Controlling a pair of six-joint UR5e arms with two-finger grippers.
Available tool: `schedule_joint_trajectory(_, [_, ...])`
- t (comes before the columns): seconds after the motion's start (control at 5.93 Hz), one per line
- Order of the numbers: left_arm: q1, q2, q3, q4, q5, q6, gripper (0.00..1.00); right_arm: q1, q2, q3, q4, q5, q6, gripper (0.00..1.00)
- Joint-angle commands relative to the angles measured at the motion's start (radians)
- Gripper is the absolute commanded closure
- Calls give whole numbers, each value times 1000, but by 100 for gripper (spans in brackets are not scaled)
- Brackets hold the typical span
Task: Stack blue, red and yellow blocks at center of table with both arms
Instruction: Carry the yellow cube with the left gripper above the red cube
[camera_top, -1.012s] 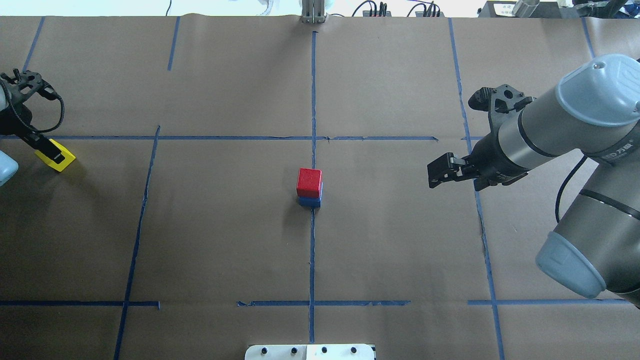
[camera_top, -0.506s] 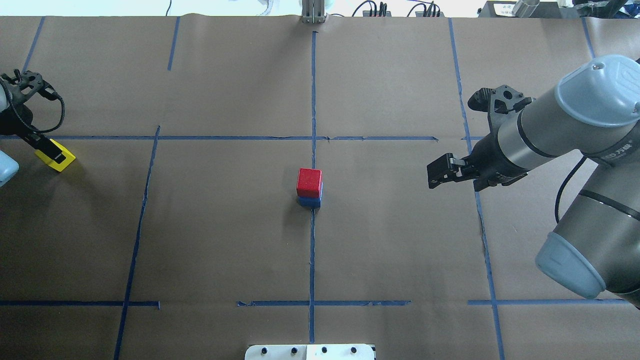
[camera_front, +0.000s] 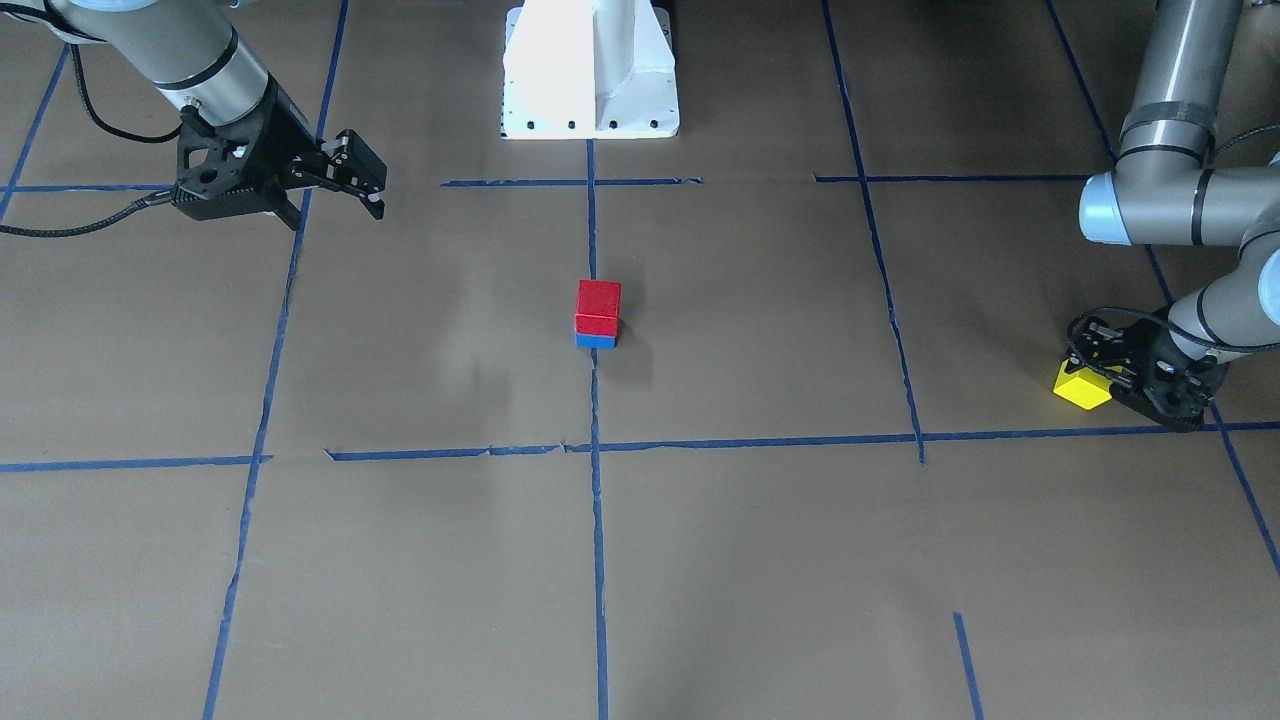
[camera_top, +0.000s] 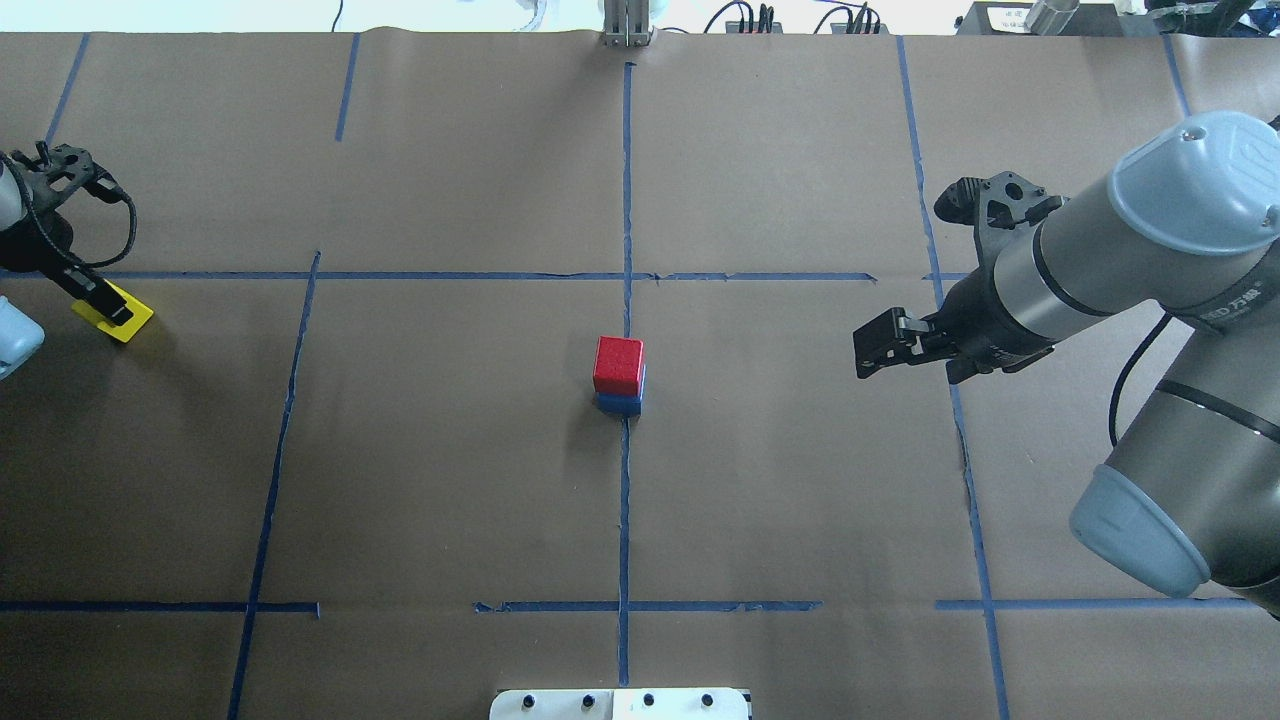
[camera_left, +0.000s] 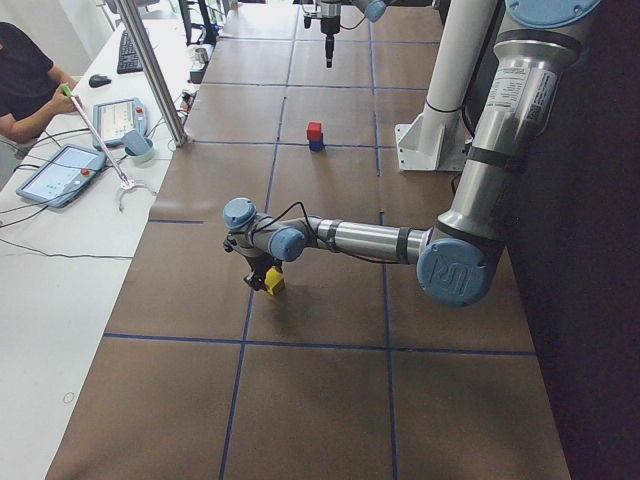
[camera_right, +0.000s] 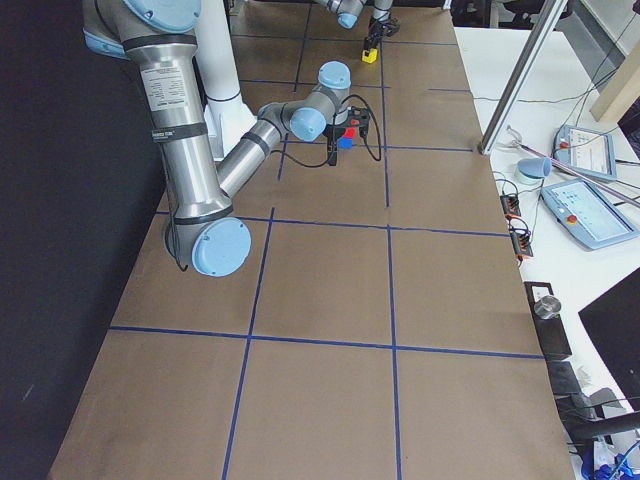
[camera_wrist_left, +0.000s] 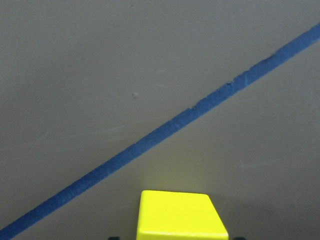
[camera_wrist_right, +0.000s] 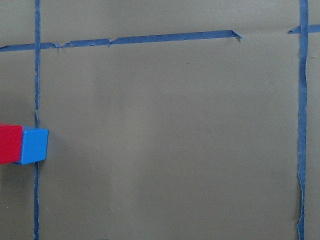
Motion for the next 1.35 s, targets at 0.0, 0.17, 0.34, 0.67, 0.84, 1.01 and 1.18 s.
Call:
schedule_joint_trajectory(0.0, [2,-9,-153,20,-33,-235,100,1,2,2,1,1,0,0])
schedule_joint_trajectory(0.17, [32,-49,-275,24,-70,-492,100,1,2,4,1,3,-2,0])
schedule_joint_trajectory(0.34, [136,-89,-365,43,-57,-742,100,6,-1,4,1,3,-2,0])
schedule_joint_trajectory(0.67, [315,-374,-426,300,45,-1108,100,41,-5,4,-1,12,-6,0])
schedule_joint_trajectory(0.84, [422,-503,-423,464,180,-1116,100,41,-7,-1,-1,9,-11,0])
schedule_joint_trajectory(1.01, [489,-555,-405,474,245,-1164,100,42,-19,1,-1,11,-12,0])
schedule_joint_trajectory(1.18, [550,-596,-367,474,303,-1184,100,41,-20,-2,-1,8,-12,0])
